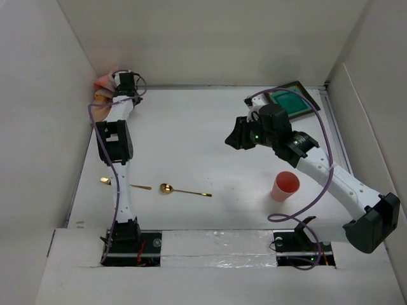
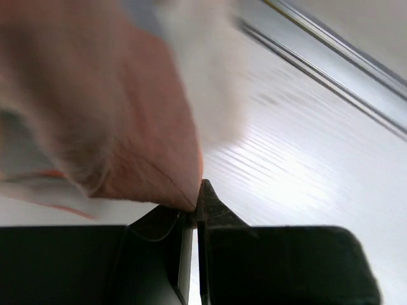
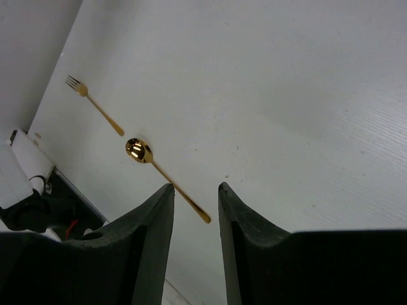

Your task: Set the dinner table for one person

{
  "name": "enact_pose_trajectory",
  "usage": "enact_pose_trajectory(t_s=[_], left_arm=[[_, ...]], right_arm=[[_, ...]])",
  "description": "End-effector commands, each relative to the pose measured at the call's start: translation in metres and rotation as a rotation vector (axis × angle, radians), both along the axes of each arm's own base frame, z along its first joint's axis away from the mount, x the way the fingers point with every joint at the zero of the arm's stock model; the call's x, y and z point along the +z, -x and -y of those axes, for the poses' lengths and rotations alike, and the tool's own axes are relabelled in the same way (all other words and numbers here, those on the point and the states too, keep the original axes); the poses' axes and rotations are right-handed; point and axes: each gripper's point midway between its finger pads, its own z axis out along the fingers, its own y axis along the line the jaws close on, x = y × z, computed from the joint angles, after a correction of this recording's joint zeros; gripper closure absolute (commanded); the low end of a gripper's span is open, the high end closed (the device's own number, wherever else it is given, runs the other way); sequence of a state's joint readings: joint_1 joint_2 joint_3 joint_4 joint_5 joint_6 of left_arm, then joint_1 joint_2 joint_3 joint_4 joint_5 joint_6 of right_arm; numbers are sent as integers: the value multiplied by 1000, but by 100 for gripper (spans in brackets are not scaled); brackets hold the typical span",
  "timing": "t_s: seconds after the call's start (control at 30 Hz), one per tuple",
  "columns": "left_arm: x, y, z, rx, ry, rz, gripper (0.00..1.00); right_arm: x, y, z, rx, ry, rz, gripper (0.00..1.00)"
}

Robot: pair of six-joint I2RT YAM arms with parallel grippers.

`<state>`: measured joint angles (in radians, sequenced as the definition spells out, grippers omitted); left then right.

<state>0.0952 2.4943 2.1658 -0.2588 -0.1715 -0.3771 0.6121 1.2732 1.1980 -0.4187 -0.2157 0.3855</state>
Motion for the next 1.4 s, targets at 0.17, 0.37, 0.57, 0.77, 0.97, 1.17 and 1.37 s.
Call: enact_pose_trajectory(t_s=[0.17,0.37,0.57,0.77,0.97,1.17,1.37], left_arm=[[102,51,271,-621,-4,175,100],[80,120,306,-711,108,64,89],[95,178,340,-801,170,50,46],[177,185,320,-653,226,280,49],[161,164,298,-505,317,272,48],[116,121,317,-531,380,192,56],[70,115,339,-508,525,105,51]], right_arm=[[38,-23,-11,-32,-55,103,61],[49,-41,11,-116,-45,135,60],[59,-61,38,-219,-54,149,51],[48,-86,42,-285,-86,102,97],[26,-105,39,-325,-86,46,100],[24,-101,40,-336,-82,41,100],[19,-87,41,-332,-65,37,83]])
